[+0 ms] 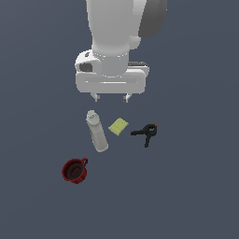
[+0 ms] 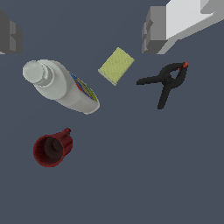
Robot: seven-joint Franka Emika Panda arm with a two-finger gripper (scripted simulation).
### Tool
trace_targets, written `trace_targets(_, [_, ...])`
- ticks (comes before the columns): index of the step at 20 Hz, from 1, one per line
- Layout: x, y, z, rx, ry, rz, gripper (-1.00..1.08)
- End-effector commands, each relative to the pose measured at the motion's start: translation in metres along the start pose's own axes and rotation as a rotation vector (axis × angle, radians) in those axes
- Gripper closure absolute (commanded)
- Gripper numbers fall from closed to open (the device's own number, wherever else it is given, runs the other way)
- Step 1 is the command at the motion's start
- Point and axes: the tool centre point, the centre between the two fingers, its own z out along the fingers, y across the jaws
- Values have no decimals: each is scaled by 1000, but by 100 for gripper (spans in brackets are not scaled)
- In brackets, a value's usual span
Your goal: Pick up a designated object from a clutter of objects.
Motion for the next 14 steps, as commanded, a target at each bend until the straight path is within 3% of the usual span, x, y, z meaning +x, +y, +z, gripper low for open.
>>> trace_targets(1, [0, -2, 2, 1, -1, 4, -92])
trace_targets(14, [6, -41, 45, 27, -2, 137, -92])
